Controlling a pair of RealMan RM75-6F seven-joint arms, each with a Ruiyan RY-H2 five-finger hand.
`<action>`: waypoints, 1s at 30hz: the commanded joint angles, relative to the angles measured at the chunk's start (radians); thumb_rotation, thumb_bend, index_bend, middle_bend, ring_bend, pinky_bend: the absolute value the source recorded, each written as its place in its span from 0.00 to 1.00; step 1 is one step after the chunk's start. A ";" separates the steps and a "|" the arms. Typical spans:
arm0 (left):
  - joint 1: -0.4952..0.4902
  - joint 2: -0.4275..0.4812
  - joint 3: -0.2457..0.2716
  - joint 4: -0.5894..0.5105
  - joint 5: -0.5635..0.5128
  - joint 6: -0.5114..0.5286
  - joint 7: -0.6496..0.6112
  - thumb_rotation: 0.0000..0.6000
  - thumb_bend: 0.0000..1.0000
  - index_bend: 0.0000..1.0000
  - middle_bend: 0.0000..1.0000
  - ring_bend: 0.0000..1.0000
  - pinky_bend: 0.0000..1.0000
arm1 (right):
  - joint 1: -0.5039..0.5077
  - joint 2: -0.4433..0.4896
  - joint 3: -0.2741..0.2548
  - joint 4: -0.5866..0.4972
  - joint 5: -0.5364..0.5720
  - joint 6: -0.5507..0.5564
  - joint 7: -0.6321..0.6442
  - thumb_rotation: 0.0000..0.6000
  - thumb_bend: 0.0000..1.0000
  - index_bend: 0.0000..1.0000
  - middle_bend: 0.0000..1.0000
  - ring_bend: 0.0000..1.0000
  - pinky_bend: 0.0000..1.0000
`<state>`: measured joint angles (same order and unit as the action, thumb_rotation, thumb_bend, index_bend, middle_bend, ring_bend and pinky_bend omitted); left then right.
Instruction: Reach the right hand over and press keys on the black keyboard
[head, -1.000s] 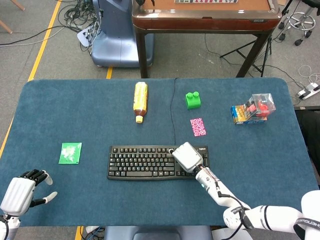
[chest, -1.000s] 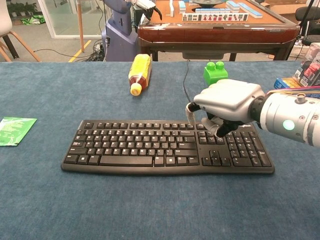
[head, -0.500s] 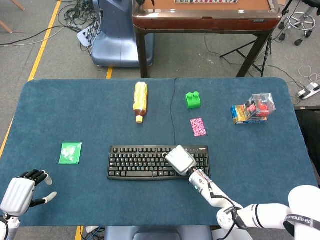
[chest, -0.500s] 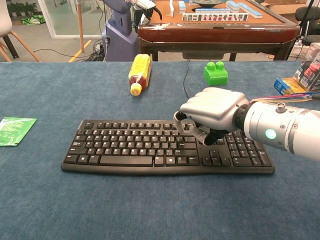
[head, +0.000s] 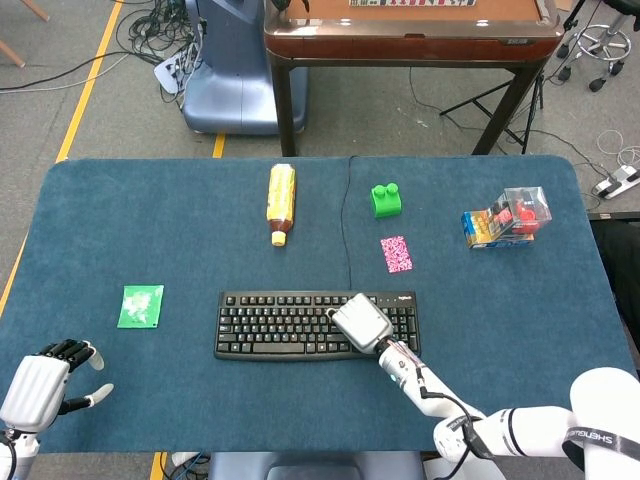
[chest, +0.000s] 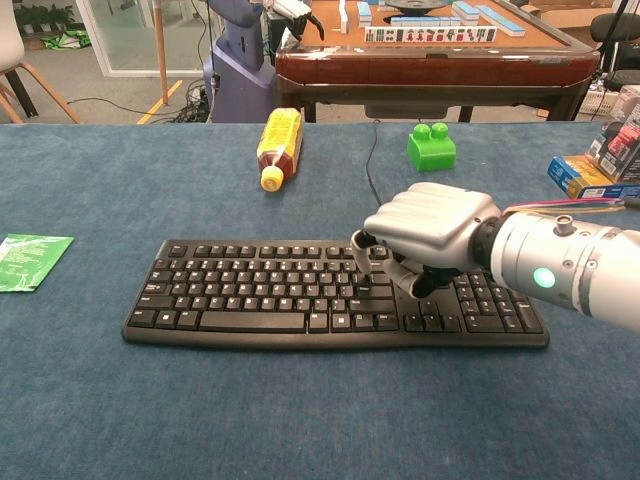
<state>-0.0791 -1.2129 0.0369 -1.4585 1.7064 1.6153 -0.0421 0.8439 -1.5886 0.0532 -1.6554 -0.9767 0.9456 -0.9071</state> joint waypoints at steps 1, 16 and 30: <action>0.000 0.000 0.000 0.001 0.000 -0.001 0.000 1.00 0.08 0.59 0.54 0.43 0.53 | 0.000 0.005 -0.006 -0.004 0.001 0.007 0.001 1.00 0.79 0.36 0.96 0.97 1.00; 0.000 -0.002 -0.001 0.002 -0.001 -0.004 0.003 1.00 0.08 0.59 0.54 0.43 0.53 | 0.002 0.009 -0.034 0.004 0.006 0.021 0.022 1.00 0.79 0.36 0.96 0.97 1.00; 0.001 0.000 0.000 0.001 0.001 -0.001 0.000 1.00 0.08 0.59 0.54 0.43 0.53 | 0.002 0.011 -0.046 0.003 -0.015 0.035 0.044 1.00 0.79 0.36 0.96 0.97 1.00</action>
<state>-0.0781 -1.2128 0.0368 -1.4575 1.7073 1.6142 -0.0423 0.8485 -1.5838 0.0069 -1.6449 -0.9811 0.9732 -0.8696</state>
